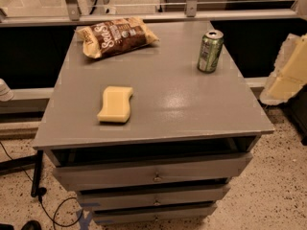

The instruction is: Move green can near sponge

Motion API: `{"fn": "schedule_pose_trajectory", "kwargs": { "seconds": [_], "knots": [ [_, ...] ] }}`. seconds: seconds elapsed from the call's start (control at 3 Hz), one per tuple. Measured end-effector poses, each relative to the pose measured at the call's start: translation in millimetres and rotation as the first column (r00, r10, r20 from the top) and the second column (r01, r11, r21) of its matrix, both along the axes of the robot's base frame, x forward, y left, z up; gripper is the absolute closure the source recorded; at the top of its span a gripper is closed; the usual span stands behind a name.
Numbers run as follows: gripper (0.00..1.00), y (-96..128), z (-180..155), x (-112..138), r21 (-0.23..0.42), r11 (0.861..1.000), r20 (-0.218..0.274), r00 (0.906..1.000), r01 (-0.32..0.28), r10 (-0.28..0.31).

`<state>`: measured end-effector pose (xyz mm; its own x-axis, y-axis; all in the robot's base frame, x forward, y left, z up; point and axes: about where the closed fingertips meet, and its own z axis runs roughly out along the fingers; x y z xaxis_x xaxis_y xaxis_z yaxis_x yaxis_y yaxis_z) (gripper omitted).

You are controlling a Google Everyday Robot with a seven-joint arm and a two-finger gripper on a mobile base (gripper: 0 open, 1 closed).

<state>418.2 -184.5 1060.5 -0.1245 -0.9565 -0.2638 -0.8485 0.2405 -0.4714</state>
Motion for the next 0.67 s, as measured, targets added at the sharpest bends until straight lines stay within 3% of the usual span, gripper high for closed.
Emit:
{"fn": "schedule_pose_trajectory", "kwargs": {
  "seconds": [0.33,0.67],
  "knots": [
    [0.0,-12,-13,14,0.074,0.997,0.007,0.9998,0.019,-0.019],
    [0.0,-33,-37,51,0.204,0.976,0.019,0.9968,0.073,-0.078]
  ]
}}
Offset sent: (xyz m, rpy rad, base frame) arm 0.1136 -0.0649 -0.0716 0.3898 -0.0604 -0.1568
